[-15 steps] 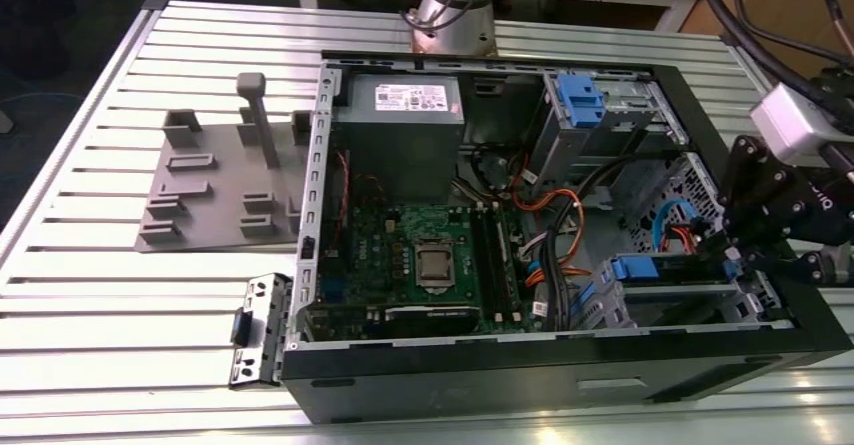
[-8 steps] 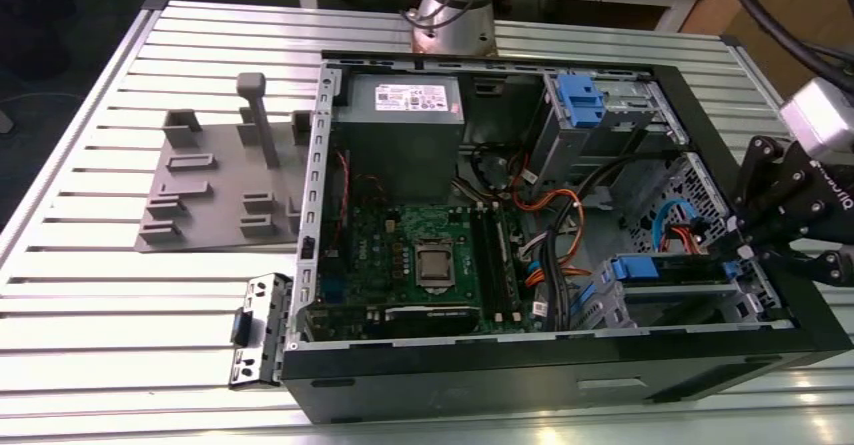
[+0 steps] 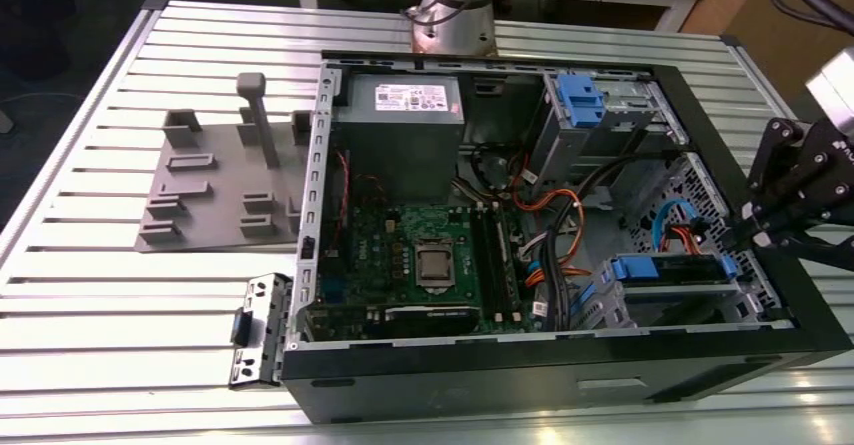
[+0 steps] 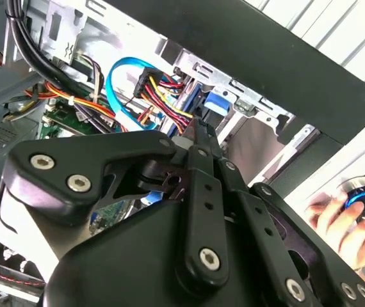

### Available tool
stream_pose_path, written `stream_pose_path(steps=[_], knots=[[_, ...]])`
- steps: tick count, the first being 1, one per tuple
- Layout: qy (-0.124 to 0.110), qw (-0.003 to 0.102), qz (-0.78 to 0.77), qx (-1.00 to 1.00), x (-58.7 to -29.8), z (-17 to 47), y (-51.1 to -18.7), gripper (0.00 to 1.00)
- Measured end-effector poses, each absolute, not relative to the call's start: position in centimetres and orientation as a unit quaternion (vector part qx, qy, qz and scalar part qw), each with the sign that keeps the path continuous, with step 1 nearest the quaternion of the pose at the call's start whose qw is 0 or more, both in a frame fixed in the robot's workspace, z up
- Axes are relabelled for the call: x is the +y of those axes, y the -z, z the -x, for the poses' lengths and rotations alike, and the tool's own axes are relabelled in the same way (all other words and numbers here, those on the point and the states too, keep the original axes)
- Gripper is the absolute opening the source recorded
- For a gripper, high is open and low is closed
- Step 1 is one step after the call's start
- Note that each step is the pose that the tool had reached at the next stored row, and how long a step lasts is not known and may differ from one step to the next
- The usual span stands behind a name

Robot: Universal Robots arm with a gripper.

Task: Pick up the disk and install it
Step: 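Insert the second disk wire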

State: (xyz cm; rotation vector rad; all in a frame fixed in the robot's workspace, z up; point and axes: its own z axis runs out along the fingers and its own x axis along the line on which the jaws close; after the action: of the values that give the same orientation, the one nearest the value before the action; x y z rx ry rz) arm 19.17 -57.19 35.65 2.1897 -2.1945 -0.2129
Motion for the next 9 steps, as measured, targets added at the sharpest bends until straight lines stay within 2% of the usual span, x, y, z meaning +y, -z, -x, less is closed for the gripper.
stream_pose_path(steps=[5,6,9], knots=[[0.068,0.017,-0.705,-0.706,-57.19,-19.17,-35.66,0.1],[0.066,0.014,-0.705,-0.706,-57.18,-19.16,-35.66,0.1],[0.05,-0.002,-0.706,-0.706,-57.19,-19.12,-35.62,0.1]])
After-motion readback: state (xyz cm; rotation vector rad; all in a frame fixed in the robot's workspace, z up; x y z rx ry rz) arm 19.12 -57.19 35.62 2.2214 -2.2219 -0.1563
